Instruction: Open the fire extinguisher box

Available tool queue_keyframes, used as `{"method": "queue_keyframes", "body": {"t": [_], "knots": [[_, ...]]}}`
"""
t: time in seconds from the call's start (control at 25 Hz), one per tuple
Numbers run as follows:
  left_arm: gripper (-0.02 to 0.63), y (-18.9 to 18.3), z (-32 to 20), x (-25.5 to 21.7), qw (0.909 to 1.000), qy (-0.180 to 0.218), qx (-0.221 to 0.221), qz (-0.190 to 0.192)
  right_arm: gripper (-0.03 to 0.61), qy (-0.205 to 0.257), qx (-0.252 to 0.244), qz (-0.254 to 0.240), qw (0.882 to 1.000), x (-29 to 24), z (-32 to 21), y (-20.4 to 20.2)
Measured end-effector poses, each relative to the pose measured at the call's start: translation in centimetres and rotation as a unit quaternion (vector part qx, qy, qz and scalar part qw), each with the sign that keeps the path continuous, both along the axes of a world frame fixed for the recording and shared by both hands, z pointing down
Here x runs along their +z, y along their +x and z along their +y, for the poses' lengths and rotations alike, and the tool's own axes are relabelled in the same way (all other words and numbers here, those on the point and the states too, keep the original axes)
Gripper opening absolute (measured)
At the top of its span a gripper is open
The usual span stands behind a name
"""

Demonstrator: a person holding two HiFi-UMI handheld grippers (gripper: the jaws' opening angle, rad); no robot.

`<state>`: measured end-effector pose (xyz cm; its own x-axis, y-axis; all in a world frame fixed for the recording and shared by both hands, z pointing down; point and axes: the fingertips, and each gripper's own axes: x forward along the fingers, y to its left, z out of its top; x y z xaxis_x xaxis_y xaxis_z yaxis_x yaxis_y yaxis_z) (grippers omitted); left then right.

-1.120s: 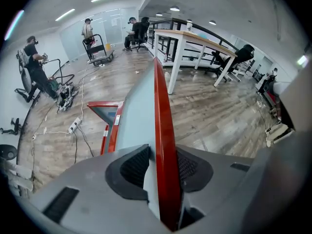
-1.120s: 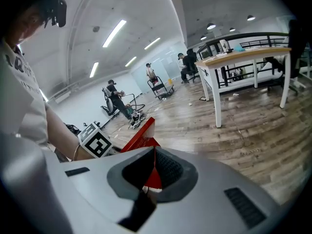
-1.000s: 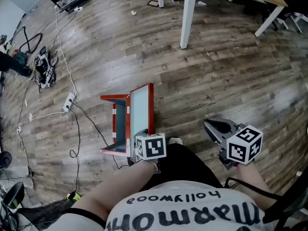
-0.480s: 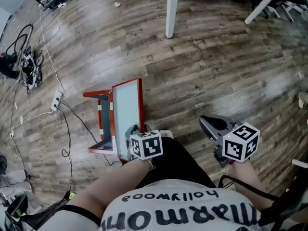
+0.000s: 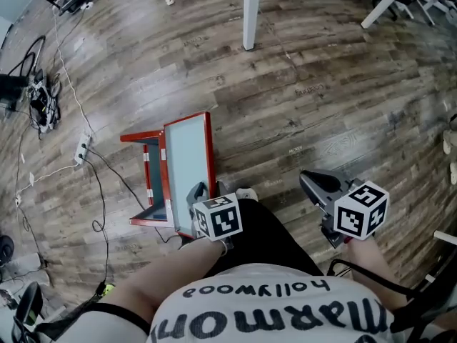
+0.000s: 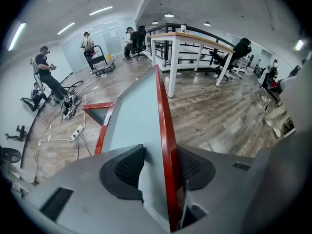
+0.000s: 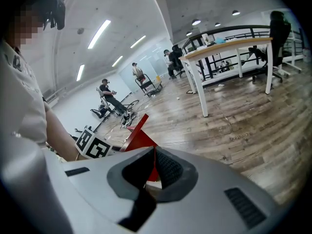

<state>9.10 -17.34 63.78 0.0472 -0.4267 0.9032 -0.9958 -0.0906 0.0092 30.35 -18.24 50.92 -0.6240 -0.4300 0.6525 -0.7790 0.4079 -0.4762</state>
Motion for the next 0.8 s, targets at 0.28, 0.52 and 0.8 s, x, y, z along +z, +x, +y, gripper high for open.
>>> {"method": "queue_keyframes", "body": {"t": [0.28,0.52,0.8], "knots": [[0.158,-0.6,-0.2,-1.0,0.9991,0.017,-0.017,0.036,0.011,0.004,-0.012,0.005,1.0,-0.4,-0.6,-1.2],[0.185,-0.3,-0.2,-2.3,0.9972,0.004,0.011,0.074,0.011,0.021,-0.027,0.007,0.999,-2.3,-1.8,-3.0],[0.247,0.9,-1.4,-5.2,0.9909,0.024,0.035,0.127,0.011,0.039,-0.032,0.015,0.999,-4.3,-2.1,-4.8]]}}
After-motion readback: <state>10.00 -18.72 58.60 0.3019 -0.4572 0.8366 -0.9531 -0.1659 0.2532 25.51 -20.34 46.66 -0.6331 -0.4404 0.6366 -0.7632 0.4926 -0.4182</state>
